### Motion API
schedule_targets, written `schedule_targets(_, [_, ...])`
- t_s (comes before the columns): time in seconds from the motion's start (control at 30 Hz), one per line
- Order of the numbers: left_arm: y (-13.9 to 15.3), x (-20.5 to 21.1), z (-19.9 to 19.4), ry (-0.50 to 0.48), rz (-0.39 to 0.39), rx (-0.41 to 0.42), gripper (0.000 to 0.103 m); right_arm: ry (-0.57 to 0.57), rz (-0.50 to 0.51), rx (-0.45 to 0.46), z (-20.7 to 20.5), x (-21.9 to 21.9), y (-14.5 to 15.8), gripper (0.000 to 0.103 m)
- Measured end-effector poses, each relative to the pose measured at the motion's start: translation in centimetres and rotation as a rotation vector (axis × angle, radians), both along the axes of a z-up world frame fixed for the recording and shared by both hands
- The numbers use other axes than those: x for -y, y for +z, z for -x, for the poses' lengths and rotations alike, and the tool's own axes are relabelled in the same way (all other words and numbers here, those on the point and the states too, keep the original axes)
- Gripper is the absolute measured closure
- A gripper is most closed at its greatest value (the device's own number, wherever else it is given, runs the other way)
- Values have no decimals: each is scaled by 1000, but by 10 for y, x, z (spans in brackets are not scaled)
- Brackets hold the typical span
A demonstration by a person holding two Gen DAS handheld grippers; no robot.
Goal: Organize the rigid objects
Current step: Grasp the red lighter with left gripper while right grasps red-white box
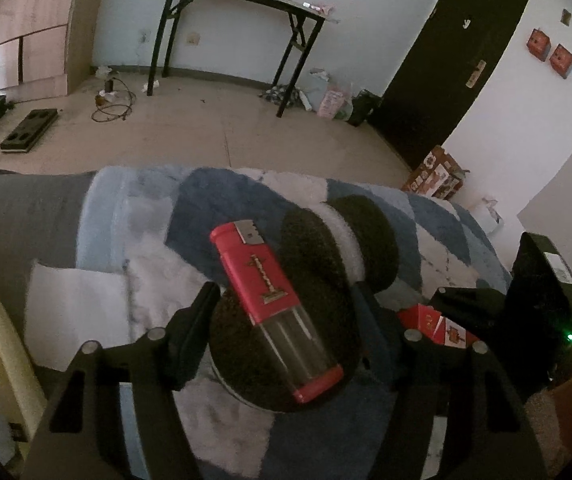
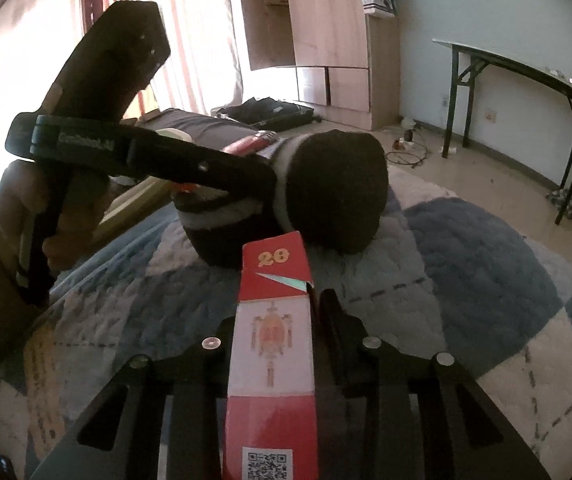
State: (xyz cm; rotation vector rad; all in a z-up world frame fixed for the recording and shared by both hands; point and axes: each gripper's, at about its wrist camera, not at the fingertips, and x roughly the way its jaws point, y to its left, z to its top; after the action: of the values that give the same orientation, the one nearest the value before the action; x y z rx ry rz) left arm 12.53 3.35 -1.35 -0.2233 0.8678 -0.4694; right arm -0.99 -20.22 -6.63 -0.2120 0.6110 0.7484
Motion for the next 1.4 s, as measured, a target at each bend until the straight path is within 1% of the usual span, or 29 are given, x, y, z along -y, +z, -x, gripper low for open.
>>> schedule_targets(0.07, [4,-4,1,-5,14,-2,36,-7,-23,-7,-2,3,0,72])
schedule_targets(0.1, [5,-5,2,-14,8,-2,36,-10,-34,-12,-3,7,1,72])
schedule_targets(0.2, [2,1,2,-62,-25,-15,35,-18,-53,-29,-4,10,-1,72])
schedule_targets(0.27, [-5,8,0,-80,-57,-40,35,-16,-51,-29,-4,10,-2,72])
schedule_targets(0.3, [-7,10,0,-78,-69,-40,34,-16,-48,-29,-3,9,-2,72])
schedule_targets(0.37, [-7,13,-1,-64,-70,-39,30,-14,-44,-32,-4,10,-2,72])
schedule_targets(0.43, [-5,15,0,-56,-70,-24,29,-12,-47,-35,-5,10,-2,72])
schedule_targets(0.5, [-3,12,1,-48,-52,-18,25,-11,-51,-38,-6,11,-2,72])
schedule_targets(0.53, [-3,8,0,-31,-42,-19,20,-10,-52,-40,-6,11,-2,72])
schedule_targets(0.6, [-2,1,-2,4,-26,-13,19,-9,-53,-39,-6,12,-3,72])
schedule_targets(0.67, [-3,-8,-5,45,6,-19,19,-9,-52,-40,-6,13,-2,72])
schedule_targets(0.7, [-3,-13,-6,61,29,-19,20,-9,-53,-40,-6,13,-2,72])
schedule_targets(0.73, [-4,-16,-7,72,42,-17,24,-9,-53,-40,-6,13,-2,72])
schedule_targets(0.77, [-4,-15,-8,64,41,-15,31,-8,-52,-39,-6,13,-2,72])
schedule_targets(0.8, [-5,-13,-9,49,34,-19,49,-8,-52,-39,-6,13,-2,72])
schedule_targets(0.83, [-6,-10,-10,34,38,-19,61,-7,-51,-39,-6,13,-2,72])
schedule_targets(0.87, [-7,-9,-10,25,51,-18,64,-9,-51,-40,-6,13,-2,72])
schedule_targets(0.9, [-6,-7,-10,28,47,-11,66,-9,-50,-39,-6,13,-2,72])
schedule_targets(0.93, [-5,-7,-9,38,39,0,67,-9,-50,-37,-6,13,-2,72])
schedule_targets(1.0, [-1,-9,-7,58,49,24,72,-7,-52,-27,-4,13,-1,73])
schedule_targets(1.03, [3,-10,-5,72,42,44,75,-5,-59,-14,-2,14,0,74])
schedule_targets(1.07, [6,-11,-2,78,37,62,76,-2,-63,-3,1,15,1,79])
schedule_targets(1.17, [11,-15,1,66,69,79,78,3,-78,48,13,18,6,79])
schedule_targets(1.3, [8,-19,-3,79,76,70,78,11,-72,47,19,17,2,79])
schedule_targets(1.4, [4,-17,-5,51,67,46,78,0,-79,33,16,19,1,79])
